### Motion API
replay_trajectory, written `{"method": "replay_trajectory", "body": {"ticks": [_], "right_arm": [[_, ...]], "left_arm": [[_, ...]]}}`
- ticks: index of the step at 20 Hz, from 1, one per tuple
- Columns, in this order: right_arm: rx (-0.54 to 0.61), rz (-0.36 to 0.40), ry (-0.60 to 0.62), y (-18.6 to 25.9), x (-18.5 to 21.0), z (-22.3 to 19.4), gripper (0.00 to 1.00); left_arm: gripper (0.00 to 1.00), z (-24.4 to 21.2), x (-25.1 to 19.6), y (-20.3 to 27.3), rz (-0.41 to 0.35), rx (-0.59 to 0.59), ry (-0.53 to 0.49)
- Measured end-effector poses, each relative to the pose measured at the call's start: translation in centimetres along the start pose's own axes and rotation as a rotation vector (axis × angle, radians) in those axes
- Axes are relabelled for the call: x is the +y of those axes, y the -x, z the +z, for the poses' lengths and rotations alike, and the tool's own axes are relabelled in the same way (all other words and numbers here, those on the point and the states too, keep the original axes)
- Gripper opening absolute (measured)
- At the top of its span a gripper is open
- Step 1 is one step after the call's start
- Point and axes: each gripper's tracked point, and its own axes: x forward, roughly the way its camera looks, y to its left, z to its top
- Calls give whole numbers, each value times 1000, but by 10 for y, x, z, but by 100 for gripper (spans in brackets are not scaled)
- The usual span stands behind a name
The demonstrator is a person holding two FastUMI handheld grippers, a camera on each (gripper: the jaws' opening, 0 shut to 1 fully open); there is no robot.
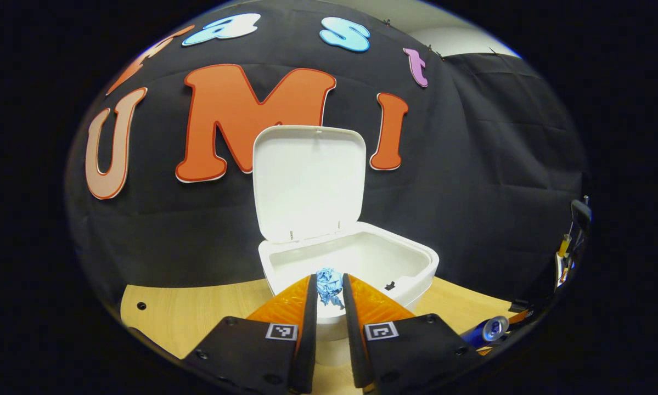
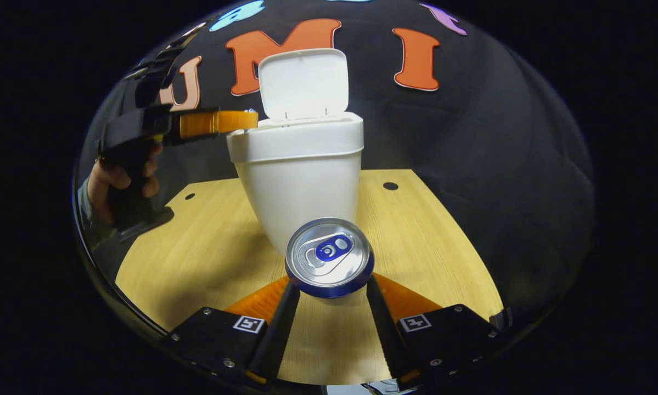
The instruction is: Press the lid of the desktop garbage bin to open it, pick up the crumpled paper on the desktop and throw it into the bin, then pick up the pop can on the desktop and drop it into the bin, and finally close the garbage bin lid.
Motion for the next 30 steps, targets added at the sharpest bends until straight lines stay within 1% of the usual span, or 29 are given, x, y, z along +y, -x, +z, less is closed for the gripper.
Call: {"method": "replay_trajectory", "body": {"ticks": [2,4,5,6,7,8,9,11,12,13,14,17,21,23,25,28,30], "right_arm": [[-12,-5,4,3,-3,13,74],[-32,-13,18,7,-8,29,74],[-44,-11,24,9,-10,38,70],[-57,-11,31,11,-12,46,74],[-72,-10,39,12,-13,56,74],[-90,-8,49,15,-15,65,74],[-104,-7,57,18,-17,74,74],[-123,-1,67,21,-17,90,74],[-134,8,70,20,-15,96,74],[-145,20,73,21,-12,104,74],[-157,26,82,20,-11,110,74],[-179,32,111,15,-10,128,74],[-206,61,118,12,-5,147,74],[-228,67,142,13,-5,158,74],[-235,64,165,5,-4,170,74],[-250,88,175,0,-1,181,74],[-265,96,187,-4,0,191,74]], "left_arm": [[33,-5,0,2,-9,14,3],[39,-2,2,8,-8,1,-4],[50,-3,4,11,-2,1,-11],[57,-2,6,13,6,-2,-12],[65,-4,8,15,12,-4,-7],[65,-5,10,18,15,-5,3],[70,-7,12,21,20,-2,15],[75,-8,17,27,30,-5,37],[80,-8,20,28,32,-4,44],[89,-11,21,34,31,-4,54],[92,-14,22,39,33,4,61],[96,-26,37,54,71,28,89],[95,-45,65,72,152,69,134],[95,-50,79,85,195,71,138],[95,-51,92,98,243,71,131],[96,-56,104,121,297,70,122],[96,-62,111,133,332,76,135]]}}
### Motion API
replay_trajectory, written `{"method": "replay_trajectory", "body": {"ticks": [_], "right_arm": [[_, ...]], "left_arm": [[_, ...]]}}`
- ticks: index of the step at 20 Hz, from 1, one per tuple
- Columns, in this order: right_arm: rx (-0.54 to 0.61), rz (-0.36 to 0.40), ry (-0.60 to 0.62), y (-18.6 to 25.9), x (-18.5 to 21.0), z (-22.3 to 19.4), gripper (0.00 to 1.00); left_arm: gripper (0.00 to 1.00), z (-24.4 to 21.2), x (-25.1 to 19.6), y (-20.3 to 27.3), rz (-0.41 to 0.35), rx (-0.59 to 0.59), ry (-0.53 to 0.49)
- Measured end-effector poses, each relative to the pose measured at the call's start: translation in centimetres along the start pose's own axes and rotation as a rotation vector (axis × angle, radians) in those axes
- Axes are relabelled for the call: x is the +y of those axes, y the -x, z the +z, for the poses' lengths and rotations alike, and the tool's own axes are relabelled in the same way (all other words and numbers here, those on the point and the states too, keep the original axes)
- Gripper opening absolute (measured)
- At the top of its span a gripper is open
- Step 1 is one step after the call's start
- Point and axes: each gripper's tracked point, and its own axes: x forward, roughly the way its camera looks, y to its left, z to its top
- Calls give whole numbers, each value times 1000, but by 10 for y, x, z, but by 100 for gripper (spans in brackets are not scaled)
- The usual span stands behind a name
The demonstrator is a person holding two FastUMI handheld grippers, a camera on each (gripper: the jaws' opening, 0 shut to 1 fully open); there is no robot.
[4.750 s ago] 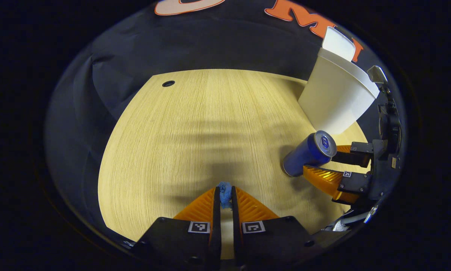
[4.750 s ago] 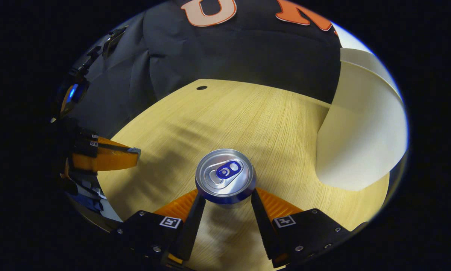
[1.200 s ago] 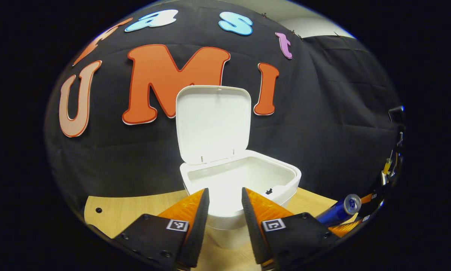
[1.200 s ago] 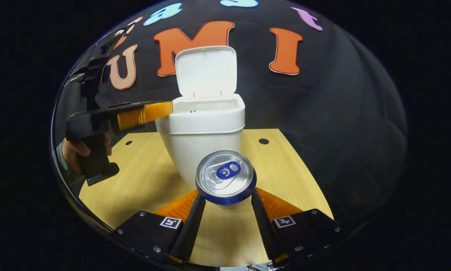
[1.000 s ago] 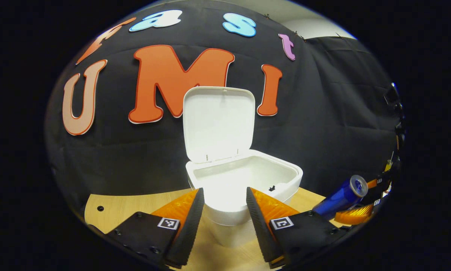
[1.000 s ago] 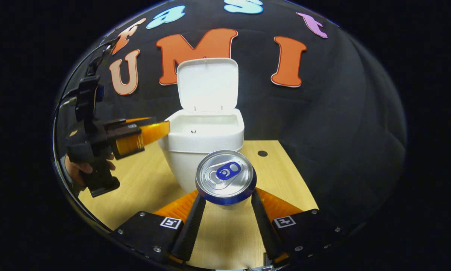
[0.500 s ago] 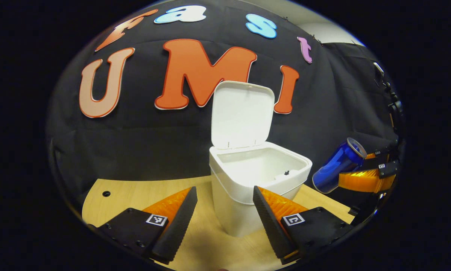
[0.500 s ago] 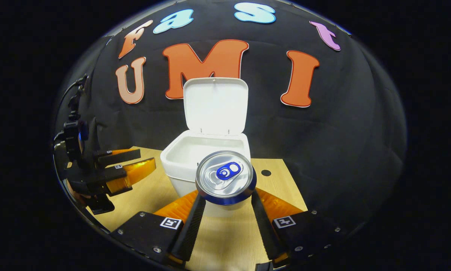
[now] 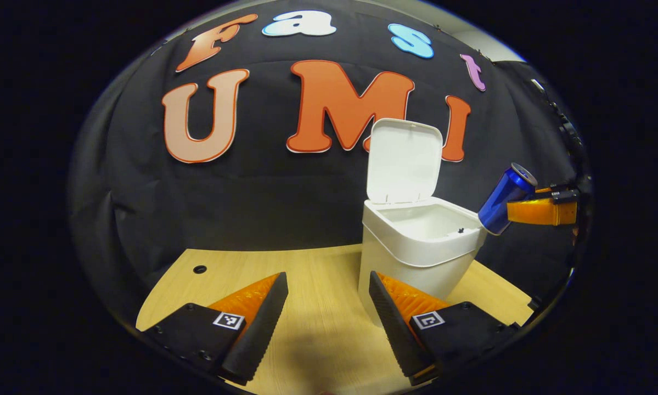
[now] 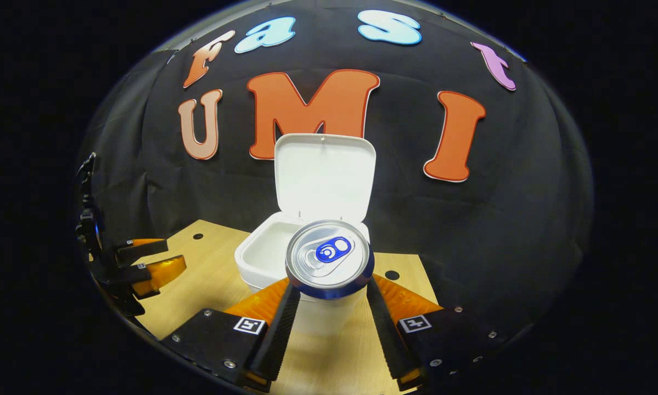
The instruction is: Press the lid of the desktop garbage bin to open it, pick up the crumpled paper on the desktop and throw it into the bin, then pick up the pop can on the desktop and drop it into the bin, and finally close the garbage bin lid.
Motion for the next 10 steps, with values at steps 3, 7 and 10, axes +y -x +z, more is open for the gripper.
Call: {"method": "replay_trajectory", "body": {"ticks": [3,7,10], "right_arm": [[-12,15,22,-13,-2,8,74],[-8,37,36,-31,-1,7,74],[4,34,68,-45,-2,1,74]], "left_arm": [[95,-8,20,12,71,1,32],[95,-16,35,27,147,-2,51],[96,-22,49,38,205,0,47]]}}
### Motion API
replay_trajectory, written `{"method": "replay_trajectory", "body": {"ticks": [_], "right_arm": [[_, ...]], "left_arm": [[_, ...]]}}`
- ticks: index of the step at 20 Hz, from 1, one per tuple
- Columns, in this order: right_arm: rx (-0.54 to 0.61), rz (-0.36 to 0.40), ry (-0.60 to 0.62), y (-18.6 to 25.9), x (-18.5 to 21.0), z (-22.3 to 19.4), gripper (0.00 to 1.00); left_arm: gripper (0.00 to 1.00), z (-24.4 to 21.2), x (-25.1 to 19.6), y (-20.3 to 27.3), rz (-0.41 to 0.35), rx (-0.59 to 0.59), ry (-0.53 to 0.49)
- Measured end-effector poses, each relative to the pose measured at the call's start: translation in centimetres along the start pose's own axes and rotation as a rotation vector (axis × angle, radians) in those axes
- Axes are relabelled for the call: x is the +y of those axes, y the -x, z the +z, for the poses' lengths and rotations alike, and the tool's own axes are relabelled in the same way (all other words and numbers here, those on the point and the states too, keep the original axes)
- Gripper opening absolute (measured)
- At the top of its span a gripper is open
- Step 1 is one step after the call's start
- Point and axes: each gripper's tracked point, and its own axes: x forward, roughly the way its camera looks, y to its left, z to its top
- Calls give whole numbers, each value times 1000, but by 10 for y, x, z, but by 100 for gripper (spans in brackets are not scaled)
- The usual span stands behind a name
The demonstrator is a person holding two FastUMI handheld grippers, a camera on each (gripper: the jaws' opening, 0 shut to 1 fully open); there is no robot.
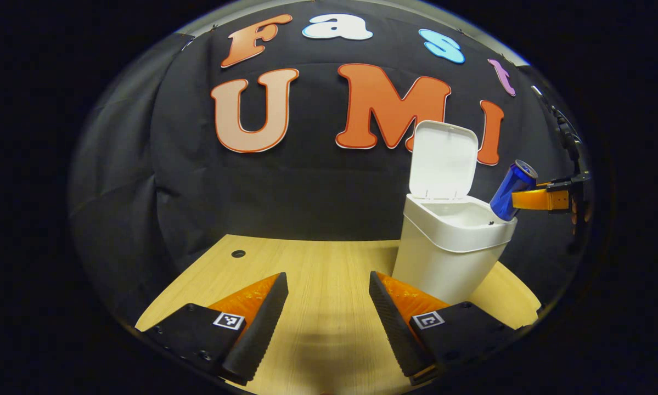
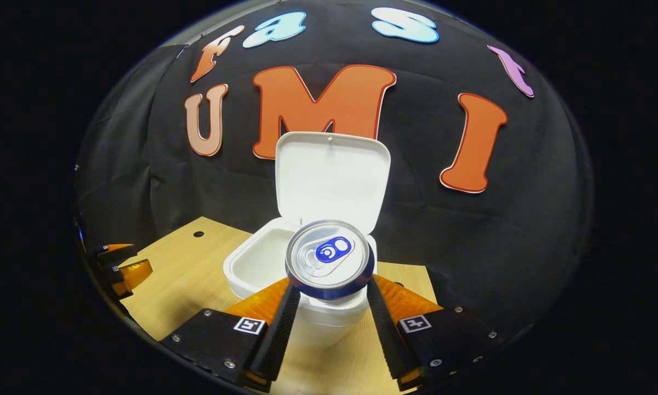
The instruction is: Press the lid of the desktop garbage bin to open it, pick up the crumpled paper on the desktop and throw it into the bin, then pick up the pop can on the desktop and drop it into the bin, and finally close the garbage bin lid.
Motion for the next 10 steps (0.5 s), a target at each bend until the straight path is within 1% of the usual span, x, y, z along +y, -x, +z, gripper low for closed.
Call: {"method": "replay_trajectory", "body": {"ticks": [1,3,5,7,8,9,10], "right_arm": [[5,-3,10,-5,-1,-3,74],[27,12,-10,-10,3,-10,74],[45,11,-17,-15,1,-17,75],[63,-2,14,-16,-3,-26,74],[57,5,15,-13,-4,-25,70],[57,19,8,-14,-3,-23,70],[59,26,-3,-13,-4,-25,74]], "left_arm": [[95,-2,4,2,16,3,4],[95,-8,9,7,42,16,13],[95,-13,11,9,60,30,15],[95,-14,13,11,77,35,5],[95,-14,11,13,82,36,-2],[95,-15,9,15,87,37,-9],[96,-16,6,17,91,38,-12]]}}
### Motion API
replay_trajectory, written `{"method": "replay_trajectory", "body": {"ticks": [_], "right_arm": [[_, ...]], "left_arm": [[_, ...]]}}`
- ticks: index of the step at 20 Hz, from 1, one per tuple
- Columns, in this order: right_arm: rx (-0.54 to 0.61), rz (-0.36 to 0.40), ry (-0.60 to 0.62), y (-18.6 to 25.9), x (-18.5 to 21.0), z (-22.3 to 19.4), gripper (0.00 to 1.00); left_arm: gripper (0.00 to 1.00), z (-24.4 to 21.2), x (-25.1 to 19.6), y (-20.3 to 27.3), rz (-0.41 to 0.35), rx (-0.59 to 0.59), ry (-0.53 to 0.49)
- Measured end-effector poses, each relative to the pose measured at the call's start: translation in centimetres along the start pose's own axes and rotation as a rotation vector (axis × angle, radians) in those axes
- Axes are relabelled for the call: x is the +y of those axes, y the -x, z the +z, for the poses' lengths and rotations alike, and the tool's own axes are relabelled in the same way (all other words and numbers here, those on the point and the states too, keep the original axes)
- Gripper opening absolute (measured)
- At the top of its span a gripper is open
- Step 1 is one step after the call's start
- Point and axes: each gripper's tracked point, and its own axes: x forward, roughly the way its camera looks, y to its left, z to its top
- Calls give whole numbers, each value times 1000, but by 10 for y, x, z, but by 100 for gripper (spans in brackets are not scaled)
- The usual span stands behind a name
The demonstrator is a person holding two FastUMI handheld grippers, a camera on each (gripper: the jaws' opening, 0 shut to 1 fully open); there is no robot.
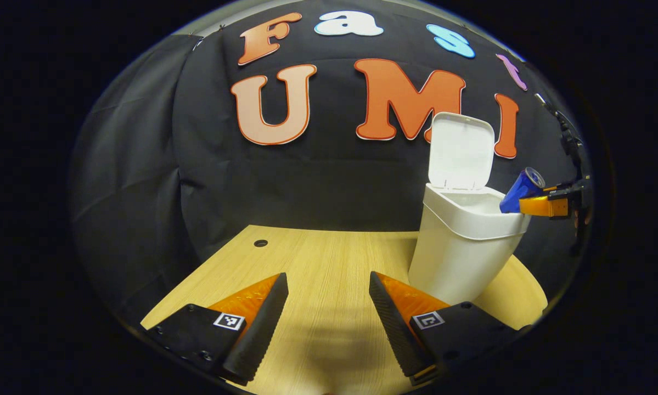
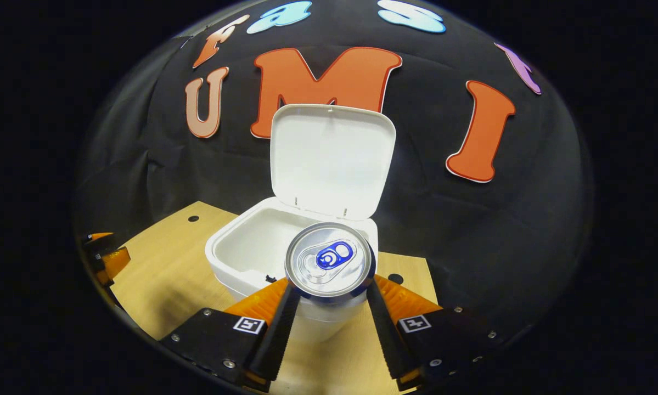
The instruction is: Press the lid of the desktop garbage bin to open it, pick up the crumpled paper on the desktop and throw it into the bin, then pick up the pop can on the desktop and drop it into the bin, and finally close the garbage bin lid.
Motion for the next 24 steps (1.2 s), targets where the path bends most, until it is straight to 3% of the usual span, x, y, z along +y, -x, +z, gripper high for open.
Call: {"method": "replay_trajectory", "body": {"ticks": [1,6,9,18,24], "right_arm": [[4,4,-16,-1,-1,-1,70],[20,-7,-86,-11,-2,-2,76],[9,-23,-70,-8,-1,5,80],[-103,-94,-69,-13,-9,76,86],[-205,-119,-22,-20,-2,139,94]], "left_arm": [[95,-3,-3,2,1,6,-2],[95,-4,-10,2,-36,20,-56],[95,1,-7,-10,-45,12,-37],[95,14,3,-35,-97,-12,-68],[95,19,29,-39,-73,-35,-71]]}}
